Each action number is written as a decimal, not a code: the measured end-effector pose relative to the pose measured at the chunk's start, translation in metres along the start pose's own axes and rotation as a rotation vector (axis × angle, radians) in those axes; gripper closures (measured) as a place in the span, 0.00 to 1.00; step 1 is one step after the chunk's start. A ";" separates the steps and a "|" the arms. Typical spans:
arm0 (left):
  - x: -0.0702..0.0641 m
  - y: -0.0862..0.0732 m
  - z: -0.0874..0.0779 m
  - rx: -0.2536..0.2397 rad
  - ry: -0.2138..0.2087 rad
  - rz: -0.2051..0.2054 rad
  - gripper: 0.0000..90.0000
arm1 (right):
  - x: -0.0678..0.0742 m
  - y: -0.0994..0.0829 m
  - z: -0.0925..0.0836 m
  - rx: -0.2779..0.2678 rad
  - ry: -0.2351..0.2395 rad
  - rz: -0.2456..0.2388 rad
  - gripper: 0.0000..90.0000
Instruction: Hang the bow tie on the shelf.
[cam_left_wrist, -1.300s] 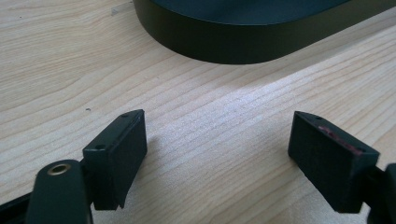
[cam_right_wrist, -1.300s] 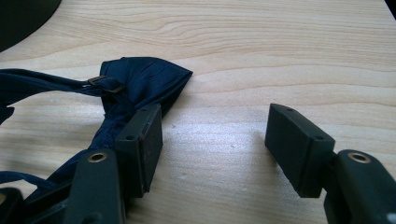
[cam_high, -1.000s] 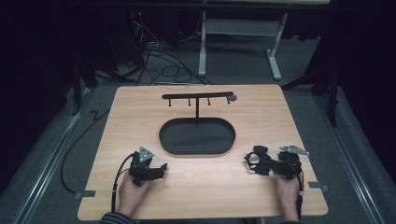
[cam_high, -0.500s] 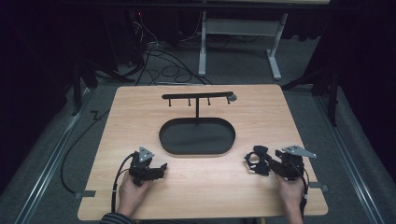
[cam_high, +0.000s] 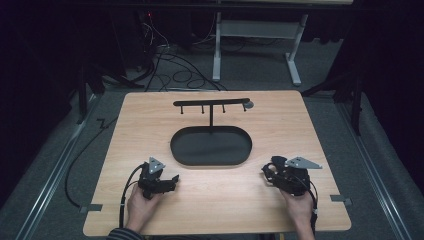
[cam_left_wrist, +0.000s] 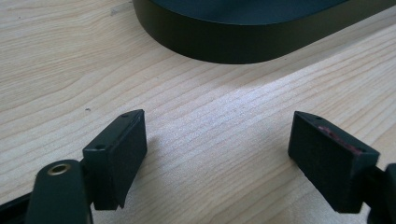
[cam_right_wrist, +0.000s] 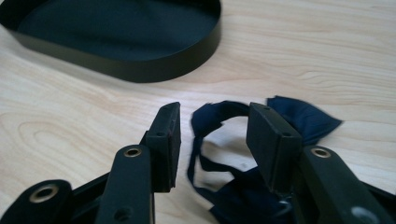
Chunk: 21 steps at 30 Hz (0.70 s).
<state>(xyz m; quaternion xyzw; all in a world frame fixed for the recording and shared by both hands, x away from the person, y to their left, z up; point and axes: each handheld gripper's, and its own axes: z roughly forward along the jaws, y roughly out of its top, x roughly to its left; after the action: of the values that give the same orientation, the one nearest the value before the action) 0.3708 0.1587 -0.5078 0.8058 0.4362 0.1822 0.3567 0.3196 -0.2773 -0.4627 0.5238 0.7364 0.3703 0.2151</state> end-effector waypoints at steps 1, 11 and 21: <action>0.000 0.000 0.000 0.000 0.001 0.000 0.22 | 0.001 -0.001 0.002 0.005 0.003 -0.008 0.64; 0.000 0.000 0.000 0.000 0.001 0.000 0.22 | 0.003 -0.010 0.018 0.072 0.042 0.013 0.72; 0.000 0.000 0.000 0.000 0.001 0.000 0.22 | 0.002 -0.014 0.028 0.122 0.056 -0.004 0.91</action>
<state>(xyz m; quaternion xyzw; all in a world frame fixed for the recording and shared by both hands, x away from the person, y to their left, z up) 0.3708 0.1587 -0.5078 0.8057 0.4363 0.1826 0.3565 0.3298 -0.2692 -0.4913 0.5240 0.7644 0.3387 0.1627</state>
